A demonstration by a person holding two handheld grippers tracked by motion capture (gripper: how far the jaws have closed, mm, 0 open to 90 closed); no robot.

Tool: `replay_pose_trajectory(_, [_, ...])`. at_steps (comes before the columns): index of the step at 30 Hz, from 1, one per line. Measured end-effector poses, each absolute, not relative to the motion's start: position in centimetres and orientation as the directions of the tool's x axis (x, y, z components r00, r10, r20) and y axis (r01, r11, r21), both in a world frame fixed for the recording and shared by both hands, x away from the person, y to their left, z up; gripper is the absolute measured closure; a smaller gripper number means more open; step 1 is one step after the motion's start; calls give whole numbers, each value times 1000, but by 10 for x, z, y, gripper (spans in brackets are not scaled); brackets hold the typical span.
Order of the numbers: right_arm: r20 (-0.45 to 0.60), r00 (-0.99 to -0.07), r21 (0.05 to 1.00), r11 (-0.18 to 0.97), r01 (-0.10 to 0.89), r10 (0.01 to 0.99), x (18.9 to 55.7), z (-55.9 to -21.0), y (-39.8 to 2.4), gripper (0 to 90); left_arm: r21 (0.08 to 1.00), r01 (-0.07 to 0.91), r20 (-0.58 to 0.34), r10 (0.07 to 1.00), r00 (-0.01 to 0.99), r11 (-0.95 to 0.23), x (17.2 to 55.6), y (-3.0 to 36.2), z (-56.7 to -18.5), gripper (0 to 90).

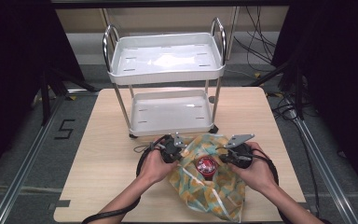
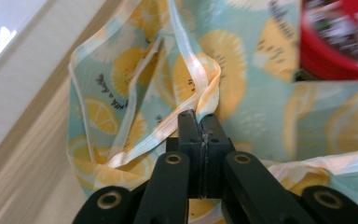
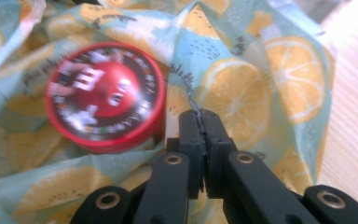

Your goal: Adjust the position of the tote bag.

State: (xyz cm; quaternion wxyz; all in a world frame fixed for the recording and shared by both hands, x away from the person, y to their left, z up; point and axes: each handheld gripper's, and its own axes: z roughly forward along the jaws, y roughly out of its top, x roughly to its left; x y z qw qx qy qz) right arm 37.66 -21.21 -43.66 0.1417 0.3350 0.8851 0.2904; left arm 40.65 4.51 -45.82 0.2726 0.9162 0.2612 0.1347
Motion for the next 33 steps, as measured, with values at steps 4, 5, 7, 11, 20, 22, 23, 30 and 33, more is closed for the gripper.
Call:
replay_pose_trajectory(4, [-81, -742, 577, 639, 509, 665, 386, -449, -220, 897, 544, 387, 164, 547, 821, -745, 410, 43, -467, 897])
replay_pose_trajectory(5, [-42, -719, 573, 606, 551, 694, 385, -452, -219, 897, 529, 382, 184, 541, 820, -758, 410, 43, -469, 897])
replay_pose_trajectory(7, [-49, -702, 567, 598, 566, 711, 388, -457, -222, 899, 509, 380, 206, 538, 818, -772, 412, 44, -472, 897])
replay_pose_trajectory(11, [-96, -710, 535, 637, 554, 698, 394, -466, -233, 900, 491, 382, 226, 538, 812, -783, 413, 47, -477, 896])
replay_pose_trajectory(20, [-57, -665, 512, 593, 621, 745, 397, -468, -243, 900, 492, 404, 226, 561, 796, -771, 416, 61, -478, 897])
replay_pose_trajectory(22, [-53, -666, 510, 594, 623, 744, 397, -468, -244, 900, 497, 412, 221, 571, 791, -764, 416, 63, -478, 897])
replay_pose_trajectory(23, [-53, -665, 508, 594, 624, 745, 397, -468, -244, 900, 505, 414, 219, 576, 788, -757, 416, 64, -479, 896])
replay_pose_trajectory(30, [-75, -699, 523, 625, 579, 711, 394, -467, -241, 900, 624, 375, 203, 606, 769, -686, 414, 70, -457, 594])
replay_pose_trajectory(33, [-81, -687, 525, 617, 587, 722, 393, -465, -238, 899, 695, 349, 154, 604, 782, -629, 405, 73, -433, 544])
